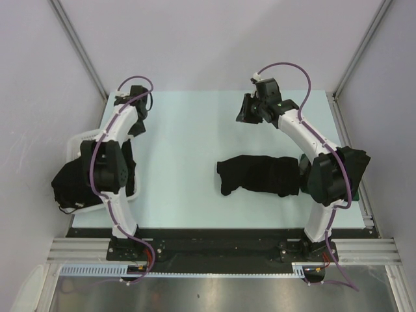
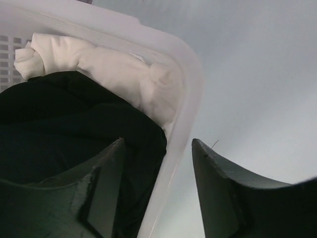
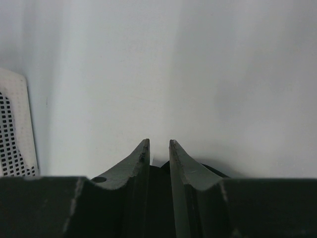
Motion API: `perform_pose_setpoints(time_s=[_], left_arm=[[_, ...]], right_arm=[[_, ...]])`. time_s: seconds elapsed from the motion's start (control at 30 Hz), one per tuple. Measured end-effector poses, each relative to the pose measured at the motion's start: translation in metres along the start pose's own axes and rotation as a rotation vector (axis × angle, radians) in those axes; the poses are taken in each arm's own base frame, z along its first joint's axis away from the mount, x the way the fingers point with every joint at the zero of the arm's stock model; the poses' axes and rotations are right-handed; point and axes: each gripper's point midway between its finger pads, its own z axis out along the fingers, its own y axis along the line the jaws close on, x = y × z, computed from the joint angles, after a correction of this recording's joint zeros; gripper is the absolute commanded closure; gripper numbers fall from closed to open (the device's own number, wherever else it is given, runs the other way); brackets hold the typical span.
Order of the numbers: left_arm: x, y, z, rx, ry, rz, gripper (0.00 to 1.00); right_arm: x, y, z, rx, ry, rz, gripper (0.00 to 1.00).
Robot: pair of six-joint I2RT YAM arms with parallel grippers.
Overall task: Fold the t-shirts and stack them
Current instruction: Move the tshirt to the center of the board
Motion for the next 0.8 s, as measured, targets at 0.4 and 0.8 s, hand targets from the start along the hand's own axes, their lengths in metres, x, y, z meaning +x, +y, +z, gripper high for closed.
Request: perform_pose_setpoints(time_s=[0.4,0.8], left_arm=[[0.003,-0.014,0.01,0.072,0.024,0.041,1.0],[0.034,0.0,-0.004,0.127,0.034,0.066,1.0]], right_arm=[[0.0,0.0,0.0,0.005,-0.003,0.018,0.72],[-0.007,0.005,0.013,-0.015,-0.015,0.047,0.72]])
